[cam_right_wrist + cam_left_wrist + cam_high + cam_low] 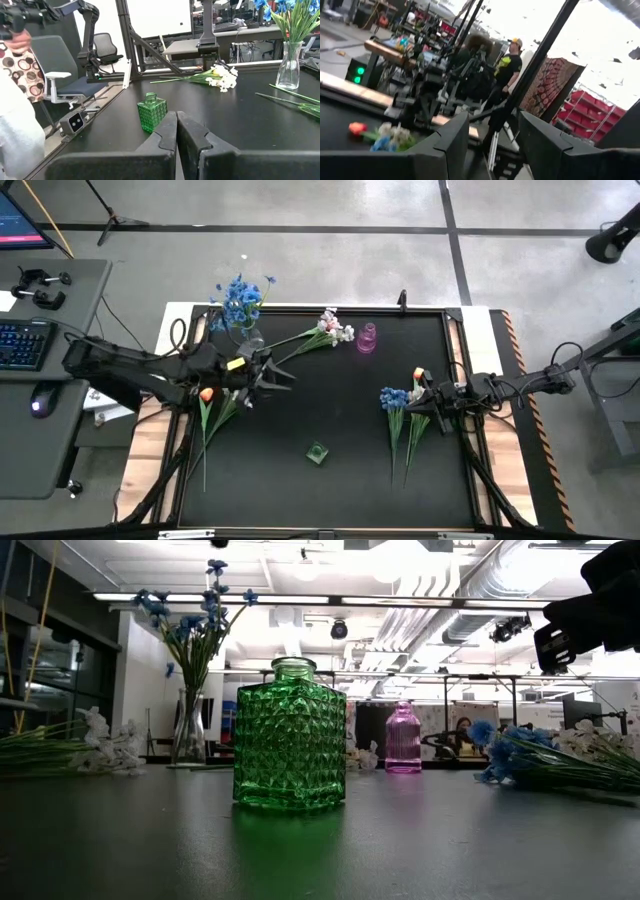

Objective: Sort flowers into vase by color
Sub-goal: Put the blue flowers into the transparent vase

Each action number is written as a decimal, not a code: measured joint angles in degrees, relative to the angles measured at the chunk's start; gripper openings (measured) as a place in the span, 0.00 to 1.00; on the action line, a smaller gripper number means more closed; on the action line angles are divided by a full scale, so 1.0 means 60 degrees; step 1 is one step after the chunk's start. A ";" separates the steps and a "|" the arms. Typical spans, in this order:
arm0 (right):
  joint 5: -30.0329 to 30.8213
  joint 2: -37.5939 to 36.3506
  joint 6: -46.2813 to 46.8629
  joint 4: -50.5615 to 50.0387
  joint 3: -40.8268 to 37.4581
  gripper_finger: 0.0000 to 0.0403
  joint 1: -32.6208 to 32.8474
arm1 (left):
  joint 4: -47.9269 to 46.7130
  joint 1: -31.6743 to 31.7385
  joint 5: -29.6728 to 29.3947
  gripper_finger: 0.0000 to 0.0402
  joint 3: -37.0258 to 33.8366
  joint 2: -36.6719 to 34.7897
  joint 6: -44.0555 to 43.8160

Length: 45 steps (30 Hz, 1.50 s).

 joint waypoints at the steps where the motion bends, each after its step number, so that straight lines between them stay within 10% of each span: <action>1: -0.0003 -0.0003 0.0000 0.0005 0.0003 0.00 0.0003 | -0.0015 0.0000 -0.0001 0.40 0.0146 0.0044 -0.0001; 6: 0.0373 0.0003 0.0983 0.1770 0.0000 0.00 0.0003 | 0.0011 0.0000 -0.0008 0.40 0.0713 0.0004 0.0108; 12: 0.3262 -0.0007 0.3048 0.7089 0.0000 0.00 -0.0001 | 0.0005 0.0000 -0.0110 0.40 0.0898 -0.0193 0.0740; 16: 0.2860 0.0392 0.2727 0.8680 0.0000 0.00 -0.0001 | -0.0047 0.0004 -0.0216 0.40 0.0898 -0.0180 0.0763; 24: 0.3287 0.5423 0.4530 0.9098 0.1766 0.00 0.0087 | -0.0021 0.0049 -0.0228 0.40 0.0898 -0.0188 0.1060; 38: -0.4531 1.1790 0.9942 0.3936 0.6155 0.00 0.0210 | -0.0111 0.0481 -0.0247 0.40 0.0898 -0.0509 0.1105; 45: -0.5256 1.2324 1.1347 -0.1999 0.6696 0.00 0.1509 | -0.0781 0.0543 -0.0245 0.40 0.0898 -0.0671 0.1134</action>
